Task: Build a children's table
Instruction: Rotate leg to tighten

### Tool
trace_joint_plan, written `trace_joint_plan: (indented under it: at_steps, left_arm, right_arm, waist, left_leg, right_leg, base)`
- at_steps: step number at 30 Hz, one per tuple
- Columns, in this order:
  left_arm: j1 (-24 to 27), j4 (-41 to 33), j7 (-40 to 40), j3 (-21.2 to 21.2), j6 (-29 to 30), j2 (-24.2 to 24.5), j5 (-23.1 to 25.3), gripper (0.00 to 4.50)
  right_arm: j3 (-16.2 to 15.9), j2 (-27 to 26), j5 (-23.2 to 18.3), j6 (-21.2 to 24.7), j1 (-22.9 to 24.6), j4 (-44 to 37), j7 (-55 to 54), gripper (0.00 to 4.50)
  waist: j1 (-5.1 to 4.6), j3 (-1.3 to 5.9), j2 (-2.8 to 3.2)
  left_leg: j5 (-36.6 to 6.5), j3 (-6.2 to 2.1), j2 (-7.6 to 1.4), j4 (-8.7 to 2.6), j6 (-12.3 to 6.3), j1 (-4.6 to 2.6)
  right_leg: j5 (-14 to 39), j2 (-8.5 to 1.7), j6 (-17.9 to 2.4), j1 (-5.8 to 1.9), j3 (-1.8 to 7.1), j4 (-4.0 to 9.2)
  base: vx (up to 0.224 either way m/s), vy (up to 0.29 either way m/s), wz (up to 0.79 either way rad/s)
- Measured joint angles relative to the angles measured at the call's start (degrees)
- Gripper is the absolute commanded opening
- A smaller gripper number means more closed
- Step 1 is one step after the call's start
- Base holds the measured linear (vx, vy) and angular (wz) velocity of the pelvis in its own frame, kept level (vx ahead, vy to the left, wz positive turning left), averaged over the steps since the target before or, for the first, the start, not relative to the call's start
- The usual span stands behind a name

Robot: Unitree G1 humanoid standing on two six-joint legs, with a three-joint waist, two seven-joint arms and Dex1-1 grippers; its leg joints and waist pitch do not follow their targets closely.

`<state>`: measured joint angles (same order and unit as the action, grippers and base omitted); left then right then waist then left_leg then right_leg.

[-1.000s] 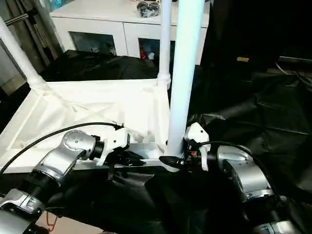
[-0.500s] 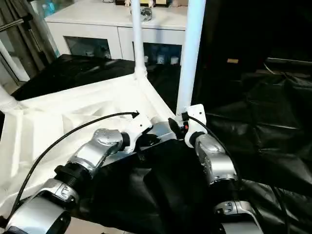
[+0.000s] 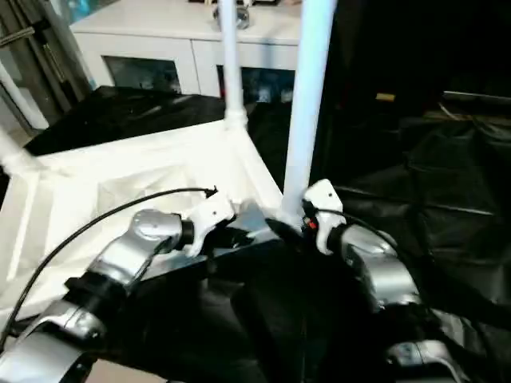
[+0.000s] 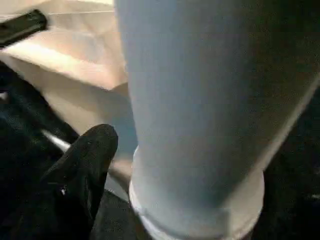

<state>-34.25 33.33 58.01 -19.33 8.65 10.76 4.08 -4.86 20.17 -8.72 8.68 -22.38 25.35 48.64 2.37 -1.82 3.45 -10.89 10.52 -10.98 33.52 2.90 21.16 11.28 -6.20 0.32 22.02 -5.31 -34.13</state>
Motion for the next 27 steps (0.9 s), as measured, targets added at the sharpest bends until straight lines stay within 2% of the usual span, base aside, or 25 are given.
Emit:
trace_joint_plan:
  at_steps: [4,6,7,10,11,15,18,22,24,27]
  left_arm:
    - [2.21,-3.68,7.84,-0.93,-1.74,4.34,-2.29,0.00]
    - [2.47,-3.93,10.29,-1.00,-2.12,5.36,-2.82,0.00]
    - [2.57,-3.93,10.98,-1.05,-2.36,5.71,-3.05,0.00]
    - [3.35,-4.58,13.39,-1.41,-3.38,6.70,-3.26,0.00]
    - [3.48,-4.62,13.81,-1.44,-3.59,6.83,-3.26,0.00]
    - [3.96,-5.15,14.54,-1.52,-3.77,7.54,-3.52,0.00]
    - [4.07,-5.34,14.84,-1.53,-3.77,7.53,-3.83,0.00]
    - [4.11,-5.33,14.32,-1.51,-3.70,7.28,-3.73,0.00]
    - [4.11,-5.07,12.71,-1.17,-3.41,6.79,-3.27,0.00]
    - [2.97,-2.46,6.51,0.57,-1.95,4.70,-1.89,0.00]
  right_arm:
    - [-2.68,5.61,-2.56,2.76,3.01,-6.19,11.18,3.97]
    - [-3.37,6.67,-3.30,3.79,4.07,-8.03,13.84,3.97]
    - [-3.55,6.98,-3.56,4.10,4.42,-8.70,14.45,3.73]
    - [-4.48,8.68,-4.20,5.05,6.25,-11.51,16.69,3.60]
    - [-4.58,8.81,-4.21,5.06,6.57,-11.86,16.99,3.32]
    - [-4.68,8.98,-4.27,6.23,7.04,-12.95,17.07,3.18]
    - [-4.66,8.75,-4.45,7.29,7.05,-13.42,17.03,2.91]
    - [-4.57,7.94,-4.46,7.93,7.07,-13.53,16.30,2.85]
    - [-4.07,6.94,-4.06,8.30,7.06,-13.36,13.90,2.84]
    - [-2.12,1.59,-1.51,6.33,5.29,-9.04,3.68,2.83]
  waist:
    - [0.98,-0.02,-0.03]
    - [1.39,-0.02,-0.03]
    - [1.50,-0.02,-0.04]
    - [1.83,-0.04,-0.06]
    - [1.85,-0.04,-0.07]
    - [1.83,-0.04,-0.07]
    - [1.71,-0.04,-0.07]
    - [1.66,-0.04,-0.07]
    - [1.50,-0.04,-0.09]
    - [0.72,-0.01,-0.20]
  left_leg:
    - [-0.15,0.03,-0.01,0.07,-0.21,0.16]
    - [-0.15,0.03,-0.01,0.15,-0.22,0.23]
    - [-0.15,0.03,-0.01,0.19,-0.22,0.23]
    - [-0.15,0.07,0.00,0.28,-0.20,0.18]
    - [-0.20,0.10,0.00,0.28,-0.11,0.14]
    - [-0.32,0.18,0.00,0.27,0.12,0.05]
    - [-0.32,0.19,-0.01,0.25,0.12,0.03]
    - [-0.31,0.21,-0.01,0.26,0.12,0.03]
    - [-0.31,0.21,-0.01,0.29,0.12,-0.01]
    - [-0.28,0.25,0.01,0.29,0.21,-0.21]
  right_leg:
    - [0.16,-0.01,-0.16,0.16,-0.03,0.03]
    - [0.16,-0.02,-0.16,0.20,-0.03,0.02]
    - [0.16,-0.02,-0.16,0.20,-0.02,-0.01]
    - [0.15,-0.05,-0.17,0.10,0.05,-0.02]
    - [0.14,-0.06,-0.18,0.07,0.08,-0.03]
    - [0.10,-0.05,-0.17,0.03,0.16,-0.07]
    - [0.10,-0.05,-0.17,0.03,0.16,-0.08]
    - [0.10,-0.05,-0.17,0.03,0.17,-0.08]
    - [0.09,-0.05,-0.18,0.01,0.19,-0.13]
    - [0.05,-0.05,-0.21,-0.13,0.27,-0.18]
  base:
    - [0.000,0.000,0.00]
    - [0.000,0.000,0.00]
    - [0.000,0.000,0.00]
    - [0.000,0.000,0.00]
    - [0.000,0.000,0.00]
    - [0.000,0.000,0.00]
    - [0.000,0.000,0.00]
    - [0.000,0.000,0.00]
    - [0.000,0.000,0.00]
    - [0.000,0.000,0.00]
